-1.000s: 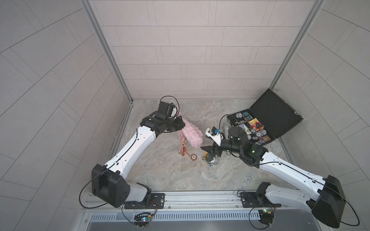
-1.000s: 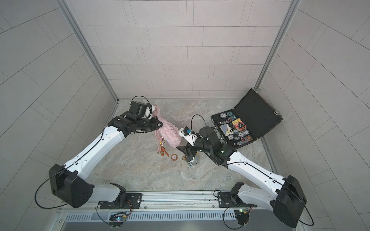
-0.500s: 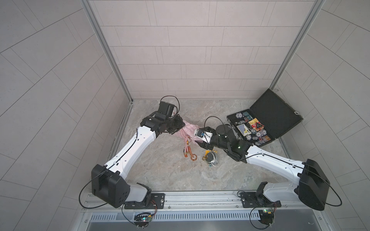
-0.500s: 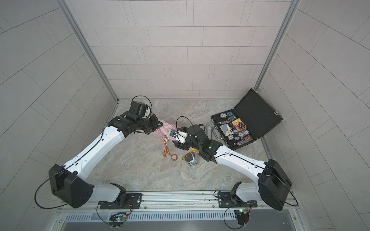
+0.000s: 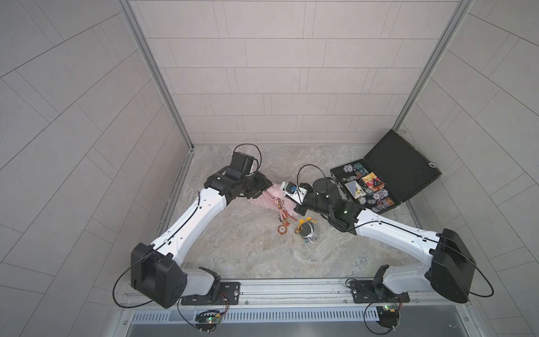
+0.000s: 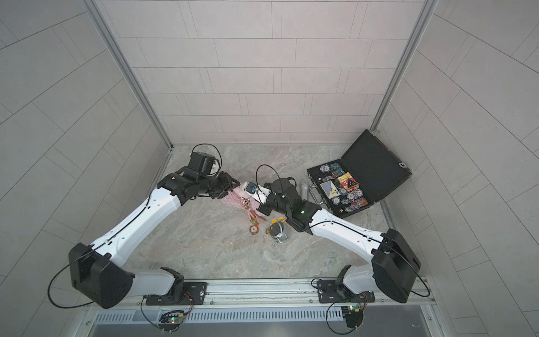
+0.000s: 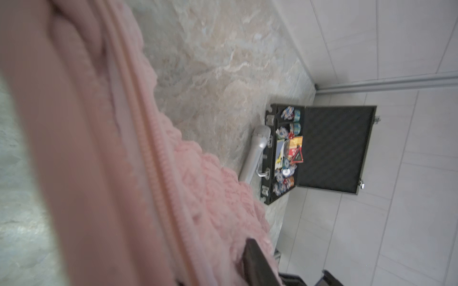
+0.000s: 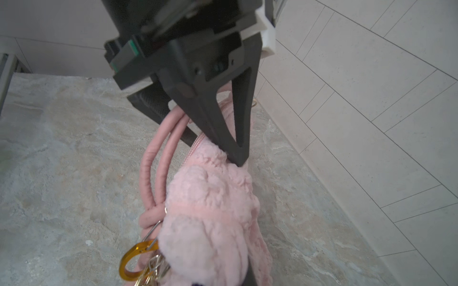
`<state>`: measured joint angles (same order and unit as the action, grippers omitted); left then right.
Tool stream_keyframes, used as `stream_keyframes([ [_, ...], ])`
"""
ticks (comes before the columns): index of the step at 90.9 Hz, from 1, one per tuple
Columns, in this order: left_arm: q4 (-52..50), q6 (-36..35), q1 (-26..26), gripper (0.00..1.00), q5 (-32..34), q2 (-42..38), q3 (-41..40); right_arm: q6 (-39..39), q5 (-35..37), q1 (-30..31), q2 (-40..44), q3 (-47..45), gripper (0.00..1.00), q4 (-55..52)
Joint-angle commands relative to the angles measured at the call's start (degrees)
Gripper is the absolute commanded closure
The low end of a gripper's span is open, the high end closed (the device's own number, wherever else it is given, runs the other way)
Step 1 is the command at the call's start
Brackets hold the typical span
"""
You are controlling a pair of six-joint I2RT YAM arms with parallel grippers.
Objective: Remove the decoration from the bag
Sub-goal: Adjust the bag.
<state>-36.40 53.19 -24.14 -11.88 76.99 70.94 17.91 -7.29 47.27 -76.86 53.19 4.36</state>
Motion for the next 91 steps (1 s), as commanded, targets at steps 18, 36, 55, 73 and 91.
stream_keyframes([
  [18, 0.27, -0.31, 0.49, 0.52, -1.35, -6.83, -4.57, -16.93, 0.51, -2.03, 5.55, -0.84, 1.0, 6.88],
  [36, 2.31, 3.59, 0.49, 0.52, -0.42, -10.8, -9.11, -24.45, 0.48, -3.27, 6.87, -0.76, 1.0, 8.02],
  [55, 5.63, 6.67, 0.5, 0.47, 0.04, -13.24, -10.46, -27.07, 0.97, -3.32, 6.21, -0.12, 1.0, 7.04],
  [73, 8.73, 9.08, 0.5, 0.43, 2.07, -17.37, -12.8, -27.97, 1.14, -3.33, 5.93, 0.36, 1.0, 6.07],
  [91, 10.23, 11.13, 0.51, 0.44, 2.15, -20.02, -14.77, -29.55, 1.03, -3.33, 5.42, 0.77, 1.0, 5.82],
])
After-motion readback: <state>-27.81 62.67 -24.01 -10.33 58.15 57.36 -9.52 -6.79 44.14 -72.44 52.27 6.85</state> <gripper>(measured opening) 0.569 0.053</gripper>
